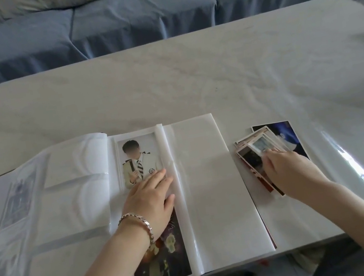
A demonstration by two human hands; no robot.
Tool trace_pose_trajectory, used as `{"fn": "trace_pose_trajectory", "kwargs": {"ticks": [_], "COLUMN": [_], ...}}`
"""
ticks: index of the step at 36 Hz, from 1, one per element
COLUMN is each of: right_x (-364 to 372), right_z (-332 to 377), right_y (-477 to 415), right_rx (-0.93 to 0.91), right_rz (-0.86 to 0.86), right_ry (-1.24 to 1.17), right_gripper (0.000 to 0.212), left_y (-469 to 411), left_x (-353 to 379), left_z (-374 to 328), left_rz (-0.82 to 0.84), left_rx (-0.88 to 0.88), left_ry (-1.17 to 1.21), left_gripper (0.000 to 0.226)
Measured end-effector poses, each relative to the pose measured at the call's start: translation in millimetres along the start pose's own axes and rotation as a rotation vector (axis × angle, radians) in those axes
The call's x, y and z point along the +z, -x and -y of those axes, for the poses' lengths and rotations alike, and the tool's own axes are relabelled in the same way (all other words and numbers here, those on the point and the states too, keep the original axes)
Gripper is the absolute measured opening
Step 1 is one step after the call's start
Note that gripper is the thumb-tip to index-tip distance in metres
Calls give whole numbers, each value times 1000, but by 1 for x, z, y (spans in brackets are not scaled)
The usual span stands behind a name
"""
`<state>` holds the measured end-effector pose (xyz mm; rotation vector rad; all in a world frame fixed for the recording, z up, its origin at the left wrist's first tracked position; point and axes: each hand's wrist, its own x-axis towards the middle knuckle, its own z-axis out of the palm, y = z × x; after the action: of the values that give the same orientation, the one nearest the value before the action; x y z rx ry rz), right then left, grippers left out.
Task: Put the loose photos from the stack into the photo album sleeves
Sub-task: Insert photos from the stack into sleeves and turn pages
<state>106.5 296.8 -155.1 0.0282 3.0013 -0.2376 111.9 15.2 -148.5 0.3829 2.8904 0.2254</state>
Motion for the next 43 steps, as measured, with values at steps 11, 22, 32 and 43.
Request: {"fn": "trace_pose_trajectory", "kwargs": {"ticks": [11, 22, 32, 43], "right_x": [-28, -25, -41, -36], "right_z": [42, 148, 187, 240], "right_y": [18, 27, -18, -42], "right_rx": [-74, -640, -518, -247], "right_rz": [-248, 74, 159, 332], "right_ry": [-327, -448, -536, -1159], "right_gripper": [40, 49, 44, 18], "left_y": [6, 17, 39, 54], "left_x": [-14, -48, -69, -73], "left_z": [-19, 2, 79, 133], "left_rz": [-89, -284, -110, -364], "left_rx": [-116, -438, -174, -560], "left_ry": [742, 1258, 747, 1250], "left_gripper": [43, 16, 24, 48]}}
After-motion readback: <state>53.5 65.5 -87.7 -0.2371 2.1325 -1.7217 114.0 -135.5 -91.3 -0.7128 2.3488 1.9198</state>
